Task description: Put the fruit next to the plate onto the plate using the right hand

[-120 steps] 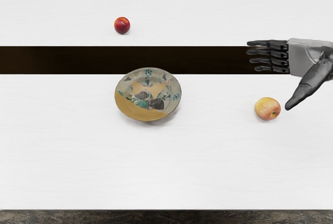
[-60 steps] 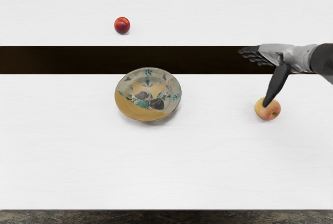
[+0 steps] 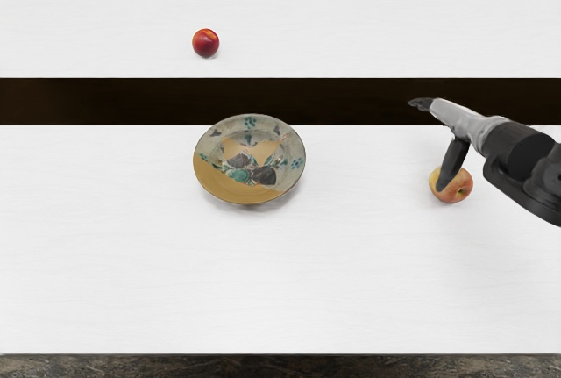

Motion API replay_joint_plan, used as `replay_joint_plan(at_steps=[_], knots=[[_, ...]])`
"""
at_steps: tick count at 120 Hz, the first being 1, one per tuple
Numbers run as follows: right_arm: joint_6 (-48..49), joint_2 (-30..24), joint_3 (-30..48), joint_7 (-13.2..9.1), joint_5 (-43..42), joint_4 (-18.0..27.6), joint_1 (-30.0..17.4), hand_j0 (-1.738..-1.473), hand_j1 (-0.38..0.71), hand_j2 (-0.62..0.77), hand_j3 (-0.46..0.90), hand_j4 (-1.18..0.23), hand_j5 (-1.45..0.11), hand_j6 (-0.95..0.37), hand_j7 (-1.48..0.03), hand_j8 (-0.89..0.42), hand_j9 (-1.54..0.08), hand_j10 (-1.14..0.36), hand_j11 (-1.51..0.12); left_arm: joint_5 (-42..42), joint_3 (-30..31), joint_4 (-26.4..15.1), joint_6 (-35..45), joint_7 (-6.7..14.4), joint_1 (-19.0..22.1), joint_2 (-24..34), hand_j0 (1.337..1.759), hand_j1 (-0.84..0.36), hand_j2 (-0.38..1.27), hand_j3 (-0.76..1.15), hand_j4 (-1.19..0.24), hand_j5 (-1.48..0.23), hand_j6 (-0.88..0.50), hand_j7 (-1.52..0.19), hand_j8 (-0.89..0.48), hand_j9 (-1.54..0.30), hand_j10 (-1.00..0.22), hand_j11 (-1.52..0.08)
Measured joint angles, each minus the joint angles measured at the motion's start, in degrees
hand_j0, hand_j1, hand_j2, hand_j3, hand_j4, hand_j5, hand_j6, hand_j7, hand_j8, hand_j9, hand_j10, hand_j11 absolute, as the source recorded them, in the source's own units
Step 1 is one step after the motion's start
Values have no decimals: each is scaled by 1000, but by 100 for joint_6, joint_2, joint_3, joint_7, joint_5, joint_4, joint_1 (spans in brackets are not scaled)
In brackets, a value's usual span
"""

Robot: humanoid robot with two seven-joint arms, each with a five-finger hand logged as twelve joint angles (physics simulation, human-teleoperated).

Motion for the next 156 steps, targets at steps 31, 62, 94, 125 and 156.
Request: replay_joint_plan(at_steps=[31, 62, 94, 125, 156], knots=[[259, -295, -102, -3, -14, 166, -69, -1658, -111, -37, 0, -206, -262, -209, -261, -207, -262, -205, -262, 0, 0, 0, 0, 0, -6, 0, 1658, 71, 46, 0, -232, -301, -232, -301, -232, -301, -232, -301], [306, -400, -116, -3, 18, 139, -209, -1658, 0, -55, 0, -299, -383, -301, -382, -300, -382, -298, -382, 0, 0, 0, 0, 0, -4, 0, 1658, 71, 46, 0, -232, -301, -232, -301, -232, -301, -232, -301], [302, -402, -119, -3, 23, 227, -335, -1658, 35, -60, 0, -328, -421, -330, -420, -329, -420, -327, -420, 0, 0, 0, 0, 0, 1, 0, 1658, 71, 46, 0, -231, -301, -231, -301, -231, -301, -231, -301], [228, -357, -103, -3, 18, 235, -426, -1658, 78, -66, 0, -367, -464, -367, -466, -319, -467, -364, -467, 0, 0, 0, 0, 0, -6, 0, 1658, 71, 46, 0, -232, -301, -232, -301, -232, -301, -232, -301], [10, -363, -101, -3, 14, 218, -534, -1658, 105, -70, 0, -394, -492, -392, -497, -351, -495, -408, -498, 0, 0, 0, 0, 0, -6, 0, 1658, 71, 46, 0, -232, -301, -232, -301, -232, -301, -232, -301]])
